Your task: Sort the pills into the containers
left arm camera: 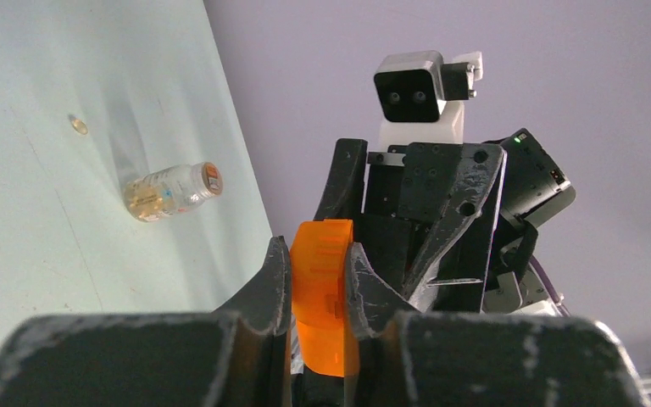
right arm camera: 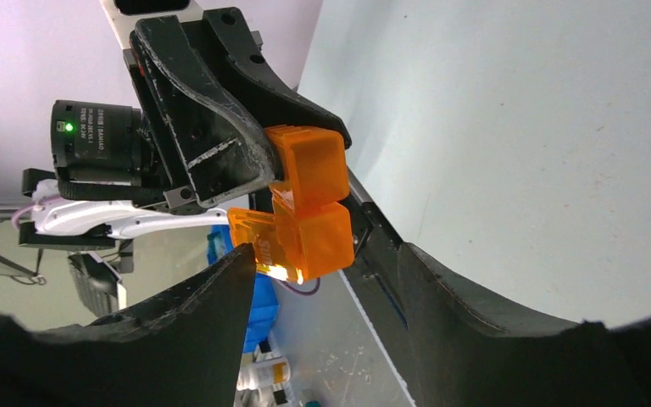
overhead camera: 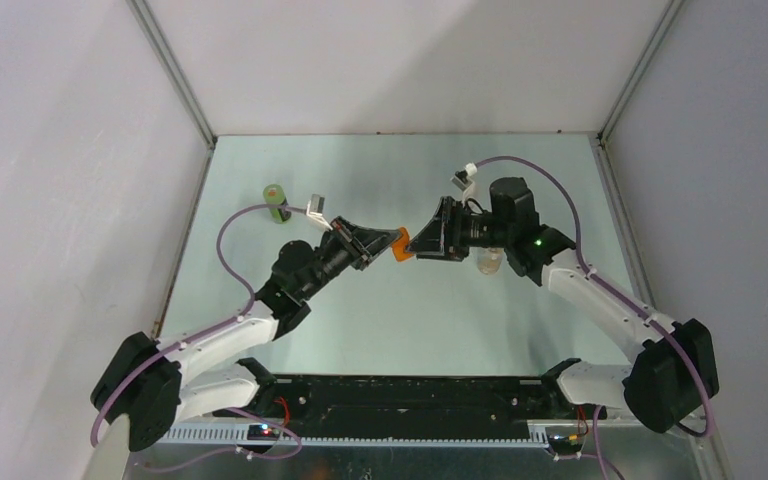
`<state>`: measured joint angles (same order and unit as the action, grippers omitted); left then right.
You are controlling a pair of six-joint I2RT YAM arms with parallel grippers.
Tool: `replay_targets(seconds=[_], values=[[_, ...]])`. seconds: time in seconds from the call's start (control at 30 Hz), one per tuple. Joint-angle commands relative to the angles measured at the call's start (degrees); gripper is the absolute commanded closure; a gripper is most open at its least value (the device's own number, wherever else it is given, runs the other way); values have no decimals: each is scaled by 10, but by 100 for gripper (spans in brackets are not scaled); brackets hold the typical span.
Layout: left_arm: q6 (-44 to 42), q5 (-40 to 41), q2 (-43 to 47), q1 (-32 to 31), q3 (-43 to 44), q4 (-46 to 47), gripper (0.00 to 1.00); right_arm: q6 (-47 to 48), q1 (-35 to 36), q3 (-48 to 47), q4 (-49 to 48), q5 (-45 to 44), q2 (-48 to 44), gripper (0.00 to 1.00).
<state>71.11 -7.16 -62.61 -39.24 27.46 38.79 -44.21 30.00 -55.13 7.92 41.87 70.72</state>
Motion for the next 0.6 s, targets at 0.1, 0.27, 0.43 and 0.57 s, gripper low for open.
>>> replay_targets(seconds=[0.1, 0.27, 0.43, 0.57], values=[[3, -21, 8, 1, 32, 5, 100, -36, 7, 5, -70, 32, 13, 38], [0, -22, 10, 1, 38, -1, 100, -49, 11, 8, -93, 34, 22, 41], [3, -22, 12, 1, 41, -3, 100, -50, 22, 8, -99, 37, 34, 48], [3, -21, 14, 2, 43, -6, 100, -52, 23, 12, -105, 42, 37, 58]])
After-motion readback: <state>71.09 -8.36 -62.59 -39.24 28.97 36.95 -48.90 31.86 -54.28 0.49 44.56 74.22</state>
